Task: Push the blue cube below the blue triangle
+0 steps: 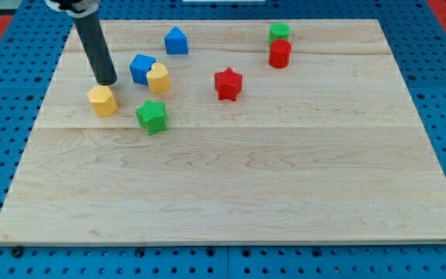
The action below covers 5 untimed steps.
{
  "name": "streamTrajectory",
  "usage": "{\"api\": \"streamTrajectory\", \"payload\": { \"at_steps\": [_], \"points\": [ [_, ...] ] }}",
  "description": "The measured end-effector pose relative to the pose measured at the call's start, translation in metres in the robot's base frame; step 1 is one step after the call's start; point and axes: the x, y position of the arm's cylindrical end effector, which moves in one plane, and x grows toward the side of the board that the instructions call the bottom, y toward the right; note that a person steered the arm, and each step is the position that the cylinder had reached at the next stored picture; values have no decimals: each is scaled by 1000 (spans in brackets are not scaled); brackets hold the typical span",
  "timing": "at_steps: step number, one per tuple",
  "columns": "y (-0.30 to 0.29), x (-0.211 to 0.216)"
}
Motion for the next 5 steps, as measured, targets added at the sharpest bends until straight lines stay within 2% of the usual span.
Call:
{"api": "streamTrajectory", "payload": {
  "at_steps": [2, 5],
  "points": [
    [59, -1],
    [51, -10]
  ]
}}
